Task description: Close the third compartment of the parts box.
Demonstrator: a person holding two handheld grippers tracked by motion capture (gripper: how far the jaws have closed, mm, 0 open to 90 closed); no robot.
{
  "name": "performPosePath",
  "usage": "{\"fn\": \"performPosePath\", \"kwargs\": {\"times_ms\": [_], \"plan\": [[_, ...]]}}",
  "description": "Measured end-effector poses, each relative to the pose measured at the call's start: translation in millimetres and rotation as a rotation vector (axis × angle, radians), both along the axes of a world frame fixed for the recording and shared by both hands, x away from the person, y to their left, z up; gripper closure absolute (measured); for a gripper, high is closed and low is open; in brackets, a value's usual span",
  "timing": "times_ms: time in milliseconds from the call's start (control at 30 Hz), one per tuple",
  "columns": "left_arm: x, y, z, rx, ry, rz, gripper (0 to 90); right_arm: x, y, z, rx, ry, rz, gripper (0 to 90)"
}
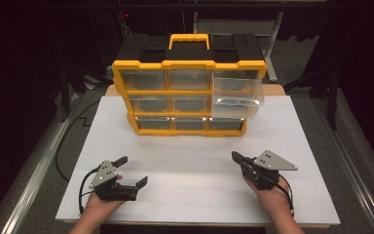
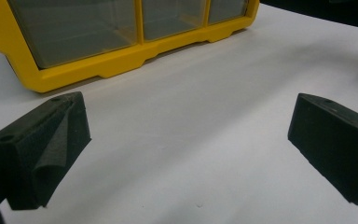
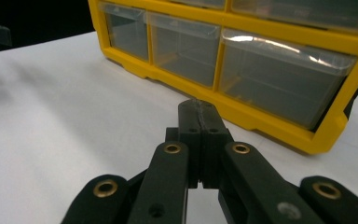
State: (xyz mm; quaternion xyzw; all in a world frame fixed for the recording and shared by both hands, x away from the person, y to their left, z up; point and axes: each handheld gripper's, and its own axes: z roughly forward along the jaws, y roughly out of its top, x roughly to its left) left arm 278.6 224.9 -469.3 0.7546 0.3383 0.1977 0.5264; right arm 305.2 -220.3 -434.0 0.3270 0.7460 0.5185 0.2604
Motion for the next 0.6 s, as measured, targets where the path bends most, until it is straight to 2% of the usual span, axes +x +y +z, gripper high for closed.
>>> {"fn": "performPosePath", "kwargs": {"times_ms": [600], "plan": [[-0.2,-0.1,-0.1,0.000,0.002,-0.011,0.2,7.9,10.0,39.4,0.033,-0.072,0.005,90.0]]}}
